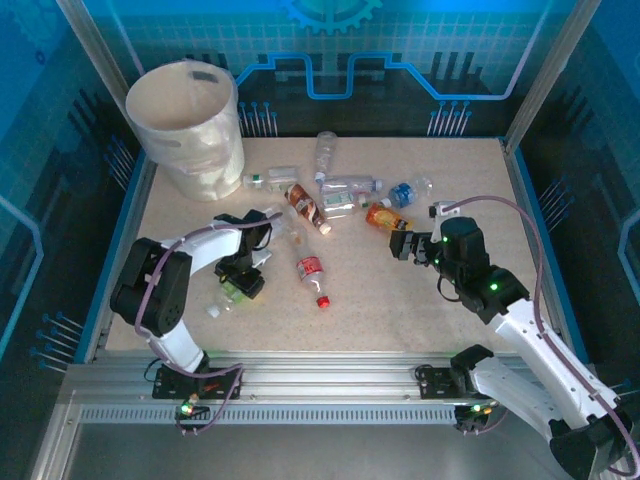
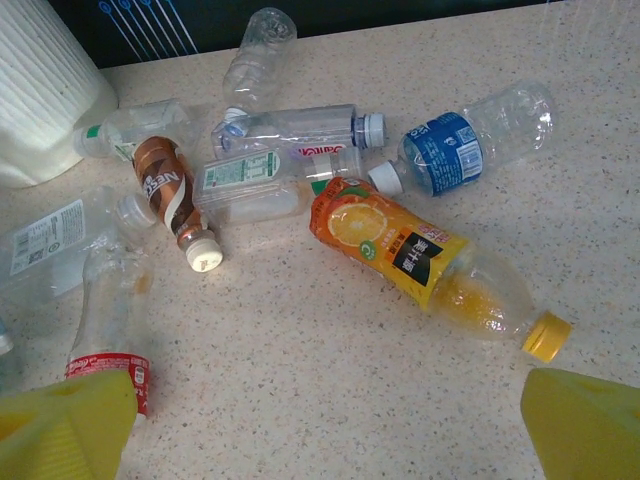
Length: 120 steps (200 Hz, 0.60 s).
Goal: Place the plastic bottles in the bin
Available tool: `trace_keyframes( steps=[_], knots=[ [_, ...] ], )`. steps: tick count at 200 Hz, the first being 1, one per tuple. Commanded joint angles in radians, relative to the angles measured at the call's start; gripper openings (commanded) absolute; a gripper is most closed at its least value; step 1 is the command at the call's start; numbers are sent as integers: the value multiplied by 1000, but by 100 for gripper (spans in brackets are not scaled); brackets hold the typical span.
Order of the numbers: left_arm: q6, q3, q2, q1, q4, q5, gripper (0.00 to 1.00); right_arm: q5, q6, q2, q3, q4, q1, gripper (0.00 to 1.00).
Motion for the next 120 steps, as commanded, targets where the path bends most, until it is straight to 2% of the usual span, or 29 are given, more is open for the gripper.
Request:
trace_keyframes(
  steps=[1, 29, 62, 91, 120],
  knots=[
    [-1, 14, 9, 2, 11, -24, 59, 29, -17, -20, -8, -19, -11, 100],
    [-23, 40, -111, 2, 29, 43, 50, 35, -26, -23, 0, -25, -15, 100],
    [-115, 54, -355, 17, 134, 166, 49, 22, -25, -17, 2, -4, -16, 100],
    [-308, 43, -594, 91, 296, 408, 46, 5, -25, -13, 13, 12, -19, 100],
    [-568, 52, -763, 216, 426, 578, 46, -3, -15, -16, 3, 30, -21, 100]
  ],
)
